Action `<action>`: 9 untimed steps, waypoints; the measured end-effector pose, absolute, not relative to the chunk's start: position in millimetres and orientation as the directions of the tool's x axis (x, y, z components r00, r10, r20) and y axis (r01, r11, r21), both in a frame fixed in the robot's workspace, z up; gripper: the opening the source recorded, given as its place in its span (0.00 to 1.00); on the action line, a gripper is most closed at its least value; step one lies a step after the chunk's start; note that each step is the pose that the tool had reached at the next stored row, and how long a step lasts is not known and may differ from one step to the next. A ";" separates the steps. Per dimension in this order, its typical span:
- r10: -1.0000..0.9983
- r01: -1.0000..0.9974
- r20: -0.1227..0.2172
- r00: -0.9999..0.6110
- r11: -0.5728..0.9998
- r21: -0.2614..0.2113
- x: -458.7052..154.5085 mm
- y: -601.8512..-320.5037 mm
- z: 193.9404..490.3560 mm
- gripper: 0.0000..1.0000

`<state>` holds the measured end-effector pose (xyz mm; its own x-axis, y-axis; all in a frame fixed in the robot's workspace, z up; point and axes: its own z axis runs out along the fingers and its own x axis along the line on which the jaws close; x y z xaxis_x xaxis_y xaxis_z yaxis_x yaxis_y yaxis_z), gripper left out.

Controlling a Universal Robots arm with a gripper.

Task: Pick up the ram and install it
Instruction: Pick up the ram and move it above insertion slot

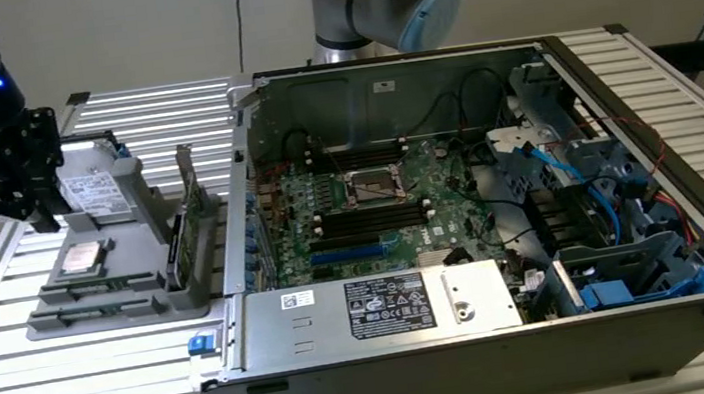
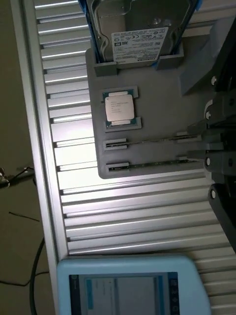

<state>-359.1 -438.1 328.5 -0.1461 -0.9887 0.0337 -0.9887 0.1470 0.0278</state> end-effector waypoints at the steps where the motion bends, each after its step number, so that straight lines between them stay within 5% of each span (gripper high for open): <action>1: -0.989 -0.989 0.034 -0.146 0.147 0.028 -359.1 -438.1 328.5 0.30; 2: -0.989 -0.989 0.034 -0.146 0.147 0.028 -359.1 -438.1 328.5 0.36; 9: -0.990 -0.990 0.034 -0.136 0.137 0.027 -359.4 -440.4 326.6 0.36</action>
